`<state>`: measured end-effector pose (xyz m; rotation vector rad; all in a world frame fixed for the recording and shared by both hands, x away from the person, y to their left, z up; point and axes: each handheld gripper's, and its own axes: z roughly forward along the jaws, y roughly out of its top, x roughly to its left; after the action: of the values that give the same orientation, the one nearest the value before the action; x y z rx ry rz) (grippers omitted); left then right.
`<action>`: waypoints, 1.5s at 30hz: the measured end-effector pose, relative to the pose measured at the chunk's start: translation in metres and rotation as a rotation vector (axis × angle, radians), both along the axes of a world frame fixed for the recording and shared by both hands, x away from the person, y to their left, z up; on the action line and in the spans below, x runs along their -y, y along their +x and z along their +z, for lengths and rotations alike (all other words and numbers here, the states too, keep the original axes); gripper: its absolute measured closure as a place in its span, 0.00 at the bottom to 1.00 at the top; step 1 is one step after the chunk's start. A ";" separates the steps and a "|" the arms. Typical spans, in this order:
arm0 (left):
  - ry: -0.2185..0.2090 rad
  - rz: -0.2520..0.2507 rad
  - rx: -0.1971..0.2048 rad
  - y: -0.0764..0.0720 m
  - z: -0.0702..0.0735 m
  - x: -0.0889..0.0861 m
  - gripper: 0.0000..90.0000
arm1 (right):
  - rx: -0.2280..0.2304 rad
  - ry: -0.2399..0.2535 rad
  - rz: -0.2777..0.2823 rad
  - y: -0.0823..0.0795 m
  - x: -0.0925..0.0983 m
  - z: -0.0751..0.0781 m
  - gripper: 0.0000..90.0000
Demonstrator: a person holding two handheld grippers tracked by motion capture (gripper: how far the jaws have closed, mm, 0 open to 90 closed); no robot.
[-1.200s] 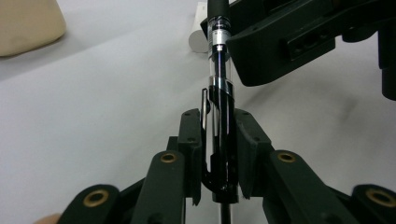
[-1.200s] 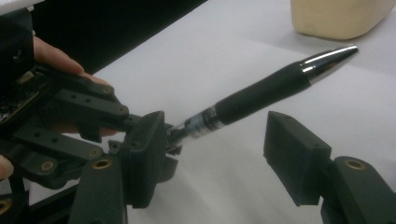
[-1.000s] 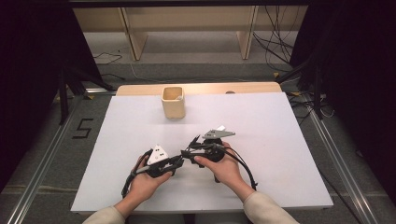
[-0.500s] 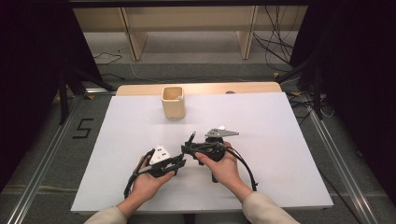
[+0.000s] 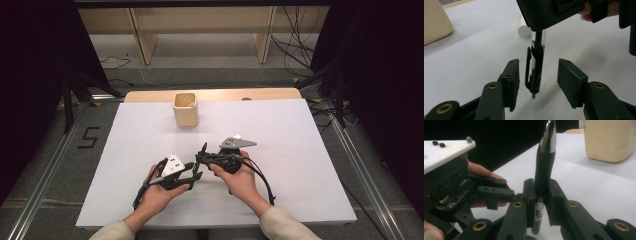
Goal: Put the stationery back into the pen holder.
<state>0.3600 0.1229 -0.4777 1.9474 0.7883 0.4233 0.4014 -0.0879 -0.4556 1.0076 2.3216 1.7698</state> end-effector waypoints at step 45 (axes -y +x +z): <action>-0.066 0.196 0.022 0.036 0.028 -0.021 0.85 | 0.069 -0.229 -0.127 0.003 0.045 -0.008 0.40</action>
<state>0.3960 0.1443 -0.4498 1.8088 0.9710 0.5286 0.4049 -0.1325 -0.4638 1.0137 2.2961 1.4307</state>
